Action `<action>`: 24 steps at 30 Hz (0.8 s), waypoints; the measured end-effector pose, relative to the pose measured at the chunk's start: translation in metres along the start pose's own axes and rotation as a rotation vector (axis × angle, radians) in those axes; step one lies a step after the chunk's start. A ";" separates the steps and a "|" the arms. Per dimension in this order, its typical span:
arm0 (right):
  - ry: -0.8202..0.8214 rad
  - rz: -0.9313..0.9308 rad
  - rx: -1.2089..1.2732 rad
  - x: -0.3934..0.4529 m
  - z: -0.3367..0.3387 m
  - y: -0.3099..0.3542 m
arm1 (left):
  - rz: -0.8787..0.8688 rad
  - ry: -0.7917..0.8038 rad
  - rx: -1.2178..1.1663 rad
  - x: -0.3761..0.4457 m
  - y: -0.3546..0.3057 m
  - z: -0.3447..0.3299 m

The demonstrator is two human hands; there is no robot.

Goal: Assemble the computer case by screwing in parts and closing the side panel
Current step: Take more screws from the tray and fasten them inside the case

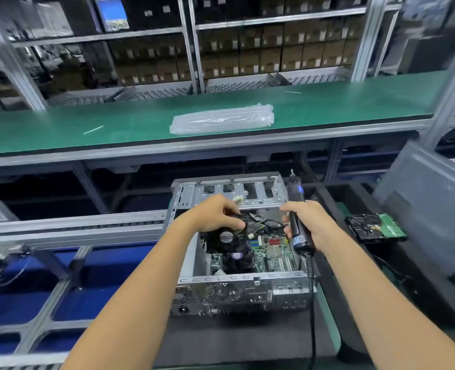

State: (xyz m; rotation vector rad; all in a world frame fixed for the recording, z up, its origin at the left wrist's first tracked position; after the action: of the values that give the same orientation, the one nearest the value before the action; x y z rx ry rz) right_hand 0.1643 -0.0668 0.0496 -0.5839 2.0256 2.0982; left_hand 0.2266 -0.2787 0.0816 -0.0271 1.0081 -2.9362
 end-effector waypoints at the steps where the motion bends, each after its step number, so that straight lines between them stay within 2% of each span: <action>1: 0.030 0.020 -0.049 -0.001 -0.002 0.000 | 0.010 0.041 0.003 0.000 0.002 -0.009; 9: 0.216 0.021 -0.290 -0.007 -0.029 -0.031 | 0.057 0.360 0.126 -0.006 0.018 -0.065; 14: 0.223 0.006 -0.307 -0.002 -0.037 -0.043 | 0.117 0.492 0.122 -0.023 0.029 -0.075; 18: 0.214 -0.013 -0.297 0.000 -0.041 -0.047 | 0.133 0.560 0.015 -0.032 0.030 -0.082; 22: 0.214 -0.011 -0.277 0.000 -0.045 -0.050 | 0.154 0.671 0.034 -0.037 0.028 -0.084; 24: 0.213 -0.014 -0.286 -0.001 -0.046 -0.051 | 0.150 0.677 0.047 -0.037 0.028 -0.083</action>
State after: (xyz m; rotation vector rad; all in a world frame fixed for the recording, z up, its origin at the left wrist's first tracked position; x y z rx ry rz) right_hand 0.1925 -0.1087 0.0028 -0.8991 1.8224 2.4287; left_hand 0.2624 -0.2486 -0.0016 1.0500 0.9242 -2.8593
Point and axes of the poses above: each hand's wrist, its own x-axis towards the middle knuckle, its own z-axis out of the back of the hand, y = z × x, the point moved 6 cm from there along x, towards the middle knuckle, and after that the axes turned 9 degrees about -y, right-handed, at the moved point
